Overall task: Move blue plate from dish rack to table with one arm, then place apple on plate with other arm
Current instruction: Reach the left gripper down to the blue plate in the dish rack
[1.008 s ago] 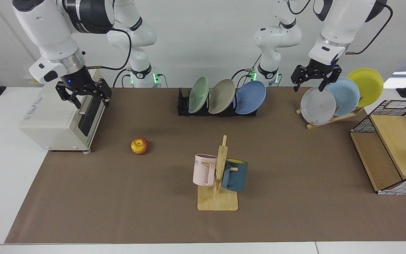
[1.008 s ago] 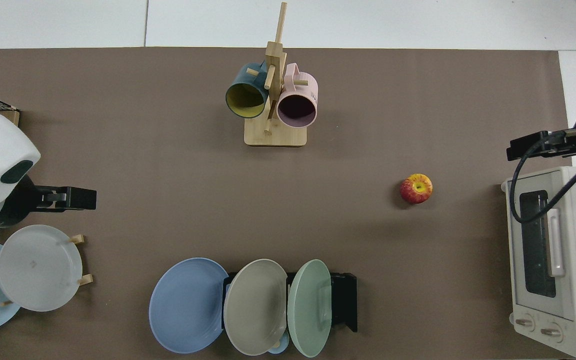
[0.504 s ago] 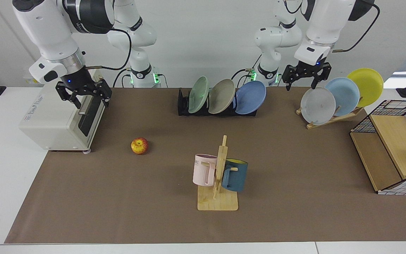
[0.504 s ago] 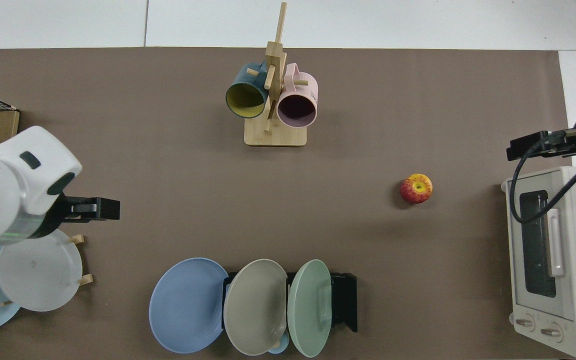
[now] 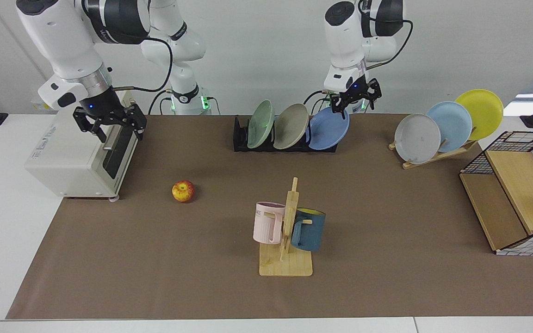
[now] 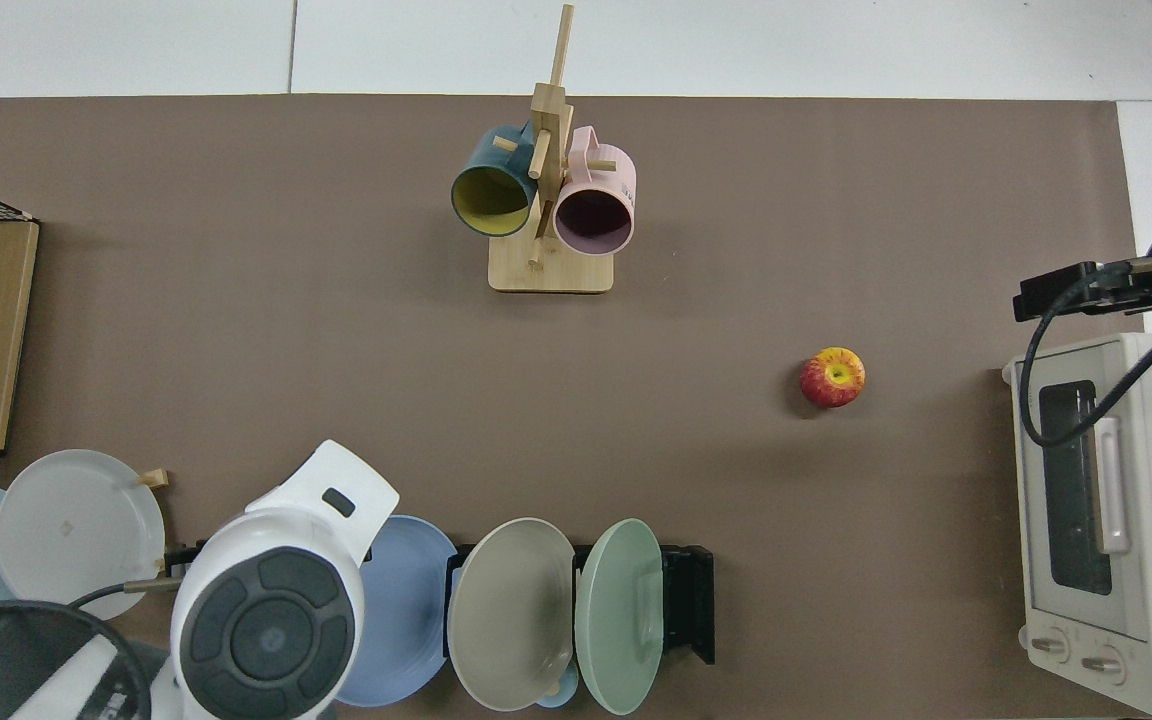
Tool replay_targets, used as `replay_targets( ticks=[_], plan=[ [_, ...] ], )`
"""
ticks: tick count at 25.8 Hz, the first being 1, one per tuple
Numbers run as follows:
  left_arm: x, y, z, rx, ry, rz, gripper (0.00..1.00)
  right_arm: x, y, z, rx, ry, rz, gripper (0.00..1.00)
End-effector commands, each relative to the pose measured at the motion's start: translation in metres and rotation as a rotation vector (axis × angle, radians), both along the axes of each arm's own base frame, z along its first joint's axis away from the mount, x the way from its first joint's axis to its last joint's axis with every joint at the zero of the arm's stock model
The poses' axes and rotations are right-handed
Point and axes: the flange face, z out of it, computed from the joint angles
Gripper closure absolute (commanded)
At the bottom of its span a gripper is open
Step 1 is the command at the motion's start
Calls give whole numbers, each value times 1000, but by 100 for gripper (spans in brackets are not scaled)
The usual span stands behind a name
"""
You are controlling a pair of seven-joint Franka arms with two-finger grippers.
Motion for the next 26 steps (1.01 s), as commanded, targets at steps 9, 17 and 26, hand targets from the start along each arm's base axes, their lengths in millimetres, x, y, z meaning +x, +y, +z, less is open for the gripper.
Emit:
replay_targets(
  ticks=[9, 17, 26],
  plan=[
    [-38, 11, -52, 103, -106, -26, 0, -2, 0, 2, 6, 7, -18, 0],
    [-52, 5, -98, 107, -91, -44, 1, -2, 0, 2, 6, 7, -18, 0],
    [-52, 2, -114, 70, -11, -90, 30, -2, 0, 2, 6, 7, -19, 0]
  ],
)
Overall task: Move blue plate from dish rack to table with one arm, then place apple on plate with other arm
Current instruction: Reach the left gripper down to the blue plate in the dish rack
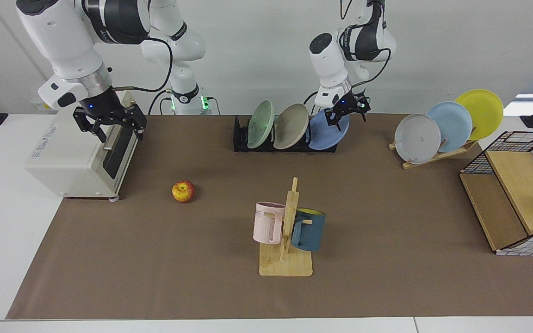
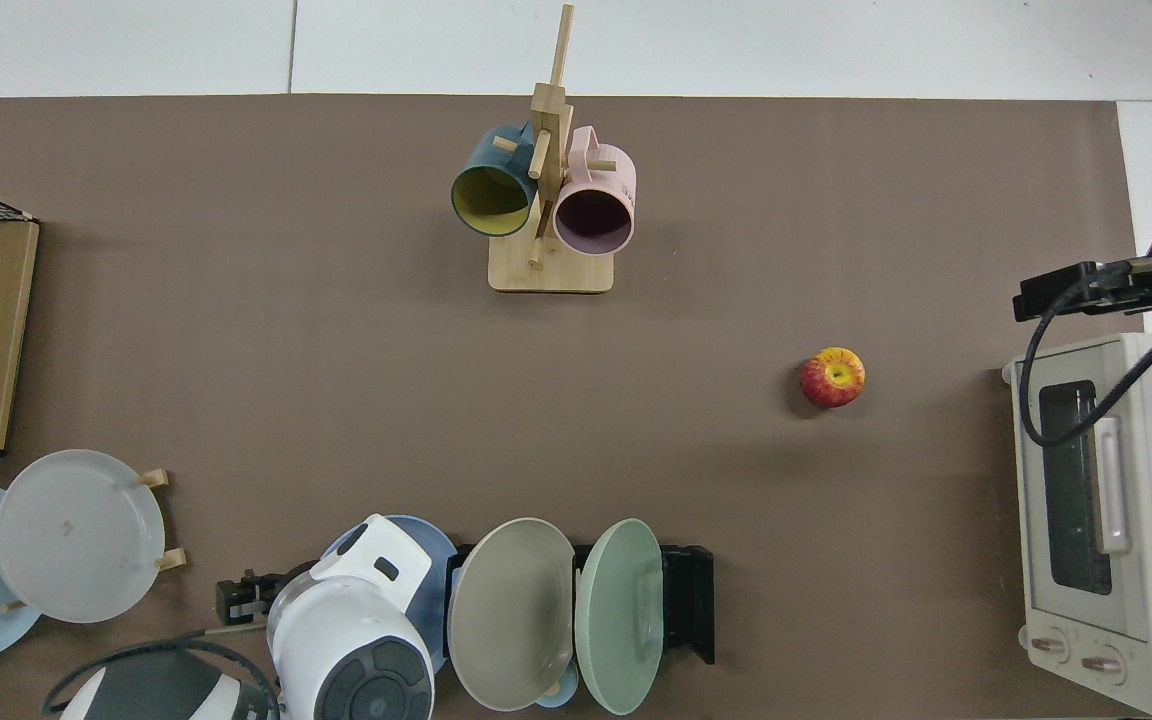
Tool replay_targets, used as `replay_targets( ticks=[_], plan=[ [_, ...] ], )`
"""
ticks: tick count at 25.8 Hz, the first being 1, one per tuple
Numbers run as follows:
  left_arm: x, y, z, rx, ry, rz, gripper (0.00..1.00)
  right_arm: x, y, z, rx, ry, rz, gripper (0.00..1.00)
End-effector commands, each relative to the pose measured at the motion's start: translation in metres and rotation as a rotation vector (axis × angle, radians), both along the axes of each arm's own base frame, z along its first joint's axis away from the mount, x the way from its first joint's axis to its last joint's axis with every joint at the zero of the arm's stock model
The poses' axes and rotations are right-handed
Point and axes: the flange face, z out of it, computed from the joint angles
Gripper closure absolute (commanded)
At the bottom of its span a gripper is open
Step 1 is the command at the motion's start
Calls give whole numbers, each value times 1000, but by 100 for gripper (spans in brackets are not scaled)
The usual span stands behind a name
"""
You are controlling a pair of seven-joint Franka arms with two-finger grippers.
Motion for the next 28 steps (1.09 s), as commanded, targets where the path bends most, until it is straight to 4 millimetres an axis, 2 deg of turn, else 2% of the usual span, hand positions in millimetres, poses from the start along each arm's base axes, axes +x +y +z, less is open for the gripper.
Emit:
replay_targets(
  ticks=[1, 2, 4, 8, 11, 14, 16, 20, 24, 28],
  plan=[
    [-5, -1, -9, -31, 72, -56, 43, -2, 0, 2, 6, 7, -19, 0],
    [-7, -1, -10, -42, 107, -77, 55, -2, 0, 2, 6, 7, -18, 0],
    [-11, 1, -12, -42, 169, -98, 72, -2, 0, 2, 6, 7, -19, 0],
    [-13, 3, -13, -49, 203, -97, 100, -2, 0, 2, 6, 7, -18, 0],
    [-12, 3, -13, -85, 211, -70, 100, -2, 0, 2, 6, 7, -18, 0],
    [-8, -3, -3, -88, 186, -67, 100, -2, 0, 2, 6, 5, -18, 0],
    [-7, -10, 9, -74, 163, -63, 100, -2, 0, 2, 6, 7, -19, 0],
    [-9, -24, 32, 69, 72, -40, 100, -2, 0, 2, 4, 7, -18, 0],
    [-10, -28, 50, 127, 50, -16, 100, -2, 0, 2, 6, 7, -19, 0],
    [-3, -27, 69, 145, 32, -13, 100, -2, -9, 2, 4, 7, -34, 0]
  ],
)
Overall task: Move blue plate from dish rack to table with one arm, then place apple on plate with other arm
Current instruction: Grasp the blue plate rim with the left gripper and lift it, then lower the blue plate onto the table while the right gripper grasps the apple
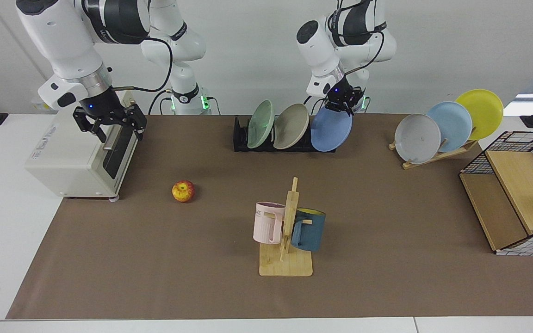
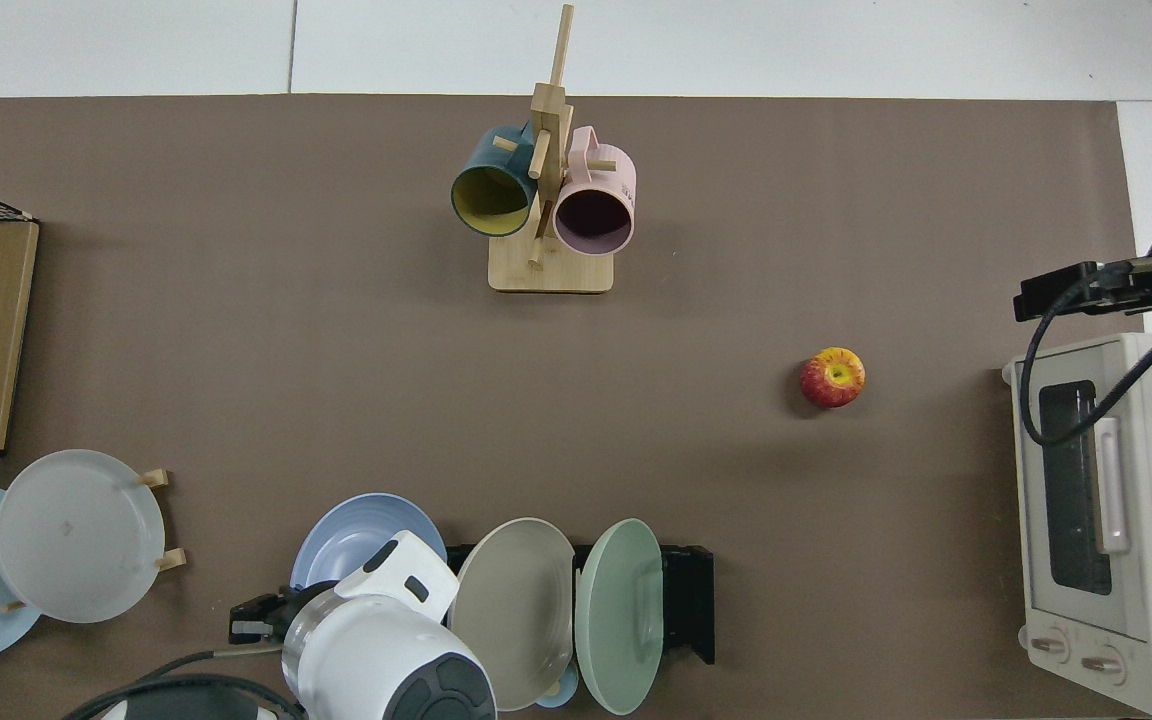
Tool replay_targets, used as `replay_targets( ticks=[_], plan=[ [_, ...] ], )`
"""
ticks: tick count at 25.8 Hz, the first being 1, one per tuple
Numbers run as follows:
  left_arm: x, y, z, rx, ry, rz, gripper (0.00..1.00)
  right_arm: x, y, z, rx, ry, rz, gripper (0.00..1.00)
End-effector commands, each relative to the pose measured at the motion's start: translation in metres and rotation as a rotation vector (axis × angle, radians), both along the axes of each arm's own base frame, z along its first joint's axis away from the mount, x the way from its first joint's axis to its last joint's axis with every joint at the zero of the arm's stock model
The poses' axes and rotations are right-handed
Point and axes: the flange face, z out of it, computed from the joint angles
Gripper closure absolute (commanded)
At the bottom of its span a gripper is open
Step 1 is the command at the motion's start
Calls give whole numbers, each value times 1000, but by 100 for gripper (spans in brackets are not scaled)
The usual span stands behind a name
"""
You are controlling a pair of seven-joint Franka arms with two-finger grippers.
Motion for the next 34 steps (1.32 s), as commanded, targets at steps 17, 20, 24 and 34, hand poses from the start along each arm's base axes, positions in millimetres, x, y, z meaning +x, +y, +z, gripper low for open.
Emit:
replay_targets(
  ticks=[17, 20, 24, 34],
  plan=[
    [144, 11, 59, -283, -146, 172, 100, 3, 42, -70, 1, -6, -52, 0],
    [149, 5, 44, -496, -122, 215, 100, 4, 56, -104, -4, 9, -65, 0],
    [151, -2, 15, -632, -60, 245, 100, 5, 67, -150, -9, 7, -57, 0],
    [144, -61, -91, -730, 9, 270, 100, 2, 85, -212, -19, 25, -81, 0]
  ],
)
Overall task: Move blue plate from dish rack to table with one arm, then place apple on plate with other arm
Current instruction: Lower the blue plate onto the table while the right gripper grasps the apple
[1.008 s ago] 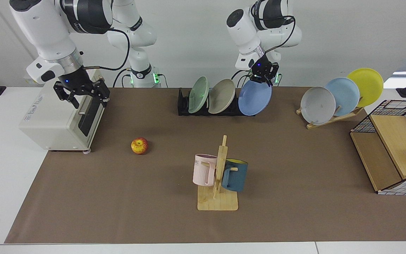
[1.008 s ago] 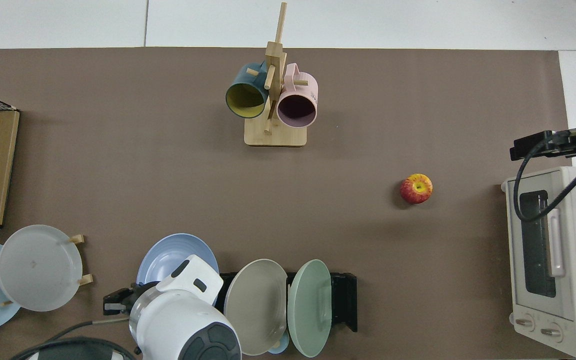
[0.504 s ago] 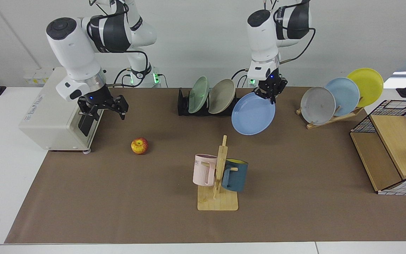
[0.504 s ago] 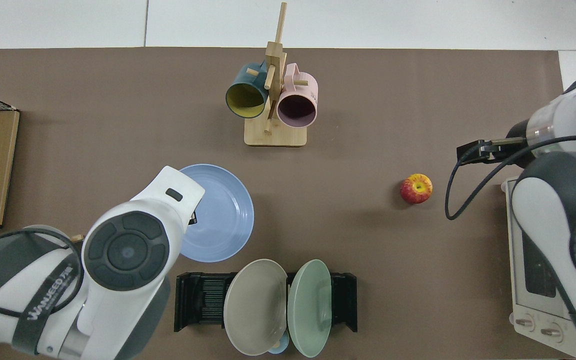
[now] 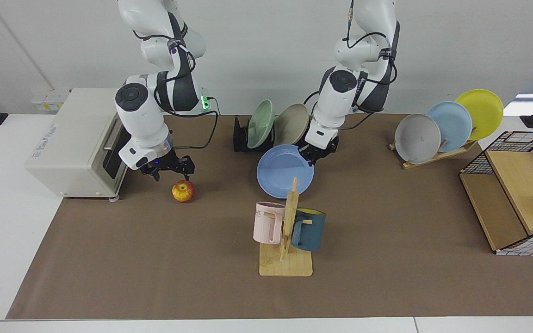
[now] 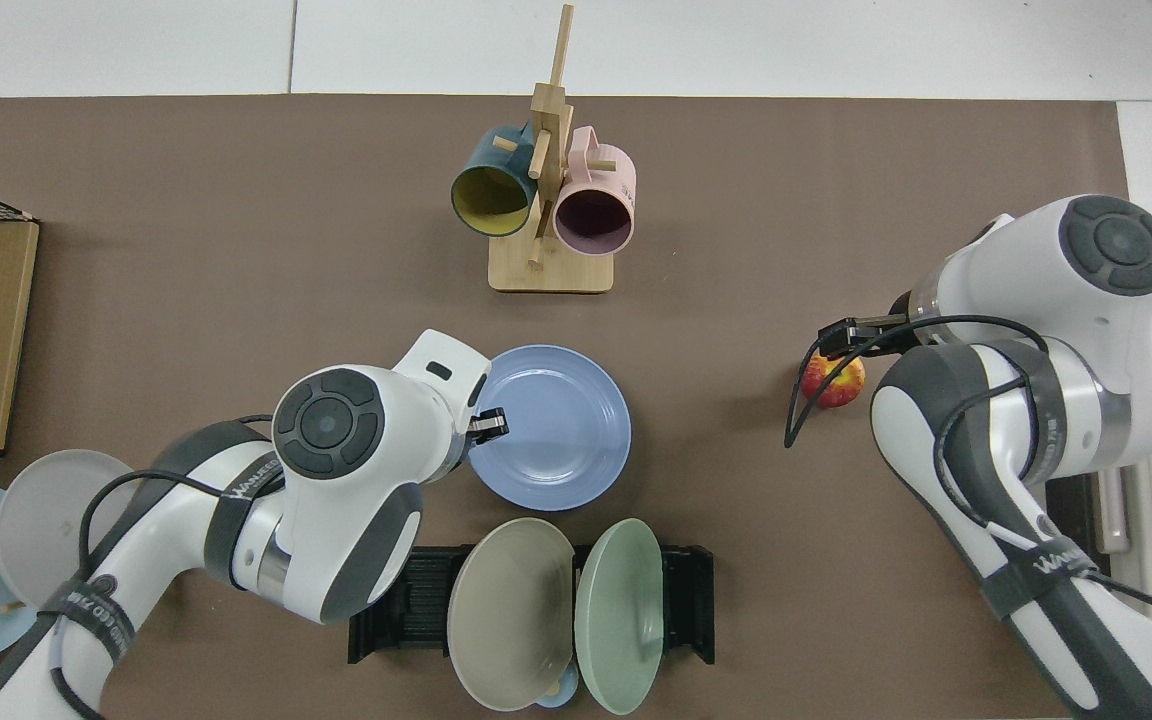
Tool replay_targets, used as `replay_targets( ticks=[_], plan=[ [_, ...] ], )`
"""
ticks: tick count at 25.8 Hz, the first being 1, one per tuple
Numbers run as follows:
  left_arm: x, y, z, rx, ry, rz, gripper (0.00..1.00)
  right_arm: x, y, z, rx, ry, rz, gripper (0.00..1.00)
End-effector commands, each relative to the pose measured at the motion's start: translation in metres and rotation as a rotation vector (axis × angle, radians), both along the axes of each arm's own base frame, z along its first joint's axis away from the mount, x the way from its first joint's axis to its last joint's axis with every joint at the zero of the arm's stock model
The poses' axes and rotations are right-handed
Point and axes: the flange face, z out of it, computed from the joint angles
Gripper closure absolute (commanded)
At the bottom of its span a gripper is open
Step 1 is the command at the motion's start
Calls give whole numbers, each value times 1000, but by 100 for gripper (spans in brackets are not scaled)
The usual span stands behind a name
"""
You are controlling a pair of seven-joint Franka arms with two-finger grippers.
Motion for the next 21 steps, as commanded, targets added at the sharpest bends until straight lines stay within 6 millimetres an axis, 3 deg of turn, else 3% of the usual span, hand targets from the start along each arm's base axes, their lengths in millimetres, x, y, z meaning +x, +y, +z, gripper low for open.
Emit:
replay_targets(
  ticks=[1, 10, 12, 13, 14, 15, 21],
  plan=[
    [-15, -13, -24, -31, -20, 17, 100, -7, 0, -22, -10, -26, -37, 0],
    [-15, -11, -32, -50, -52, 18, 99, -3, 9, -70, -17, -25, -53, 0],
    [-12, -11, -31, -61, -67, 21, 69, -1, 12, -77, -17, -30, -46, 0],
    [-9, -10, -33, -67, -69, 24, 47, -1, 12, -82, -18, -27, -46, 0],
    [-7, -10, -32, -67, -75, 13, 17, 0, 12, -85, -20, -27, -45, 0],
    [-6, -9, -32, -65, -75, 10, 0, 0, 12, -88, -21, -26, -45, 0],
    [8, 7, -23, -24, -56, -17, 0, -7, 10, -110, -26, -19, -44, 0]
  ],
)
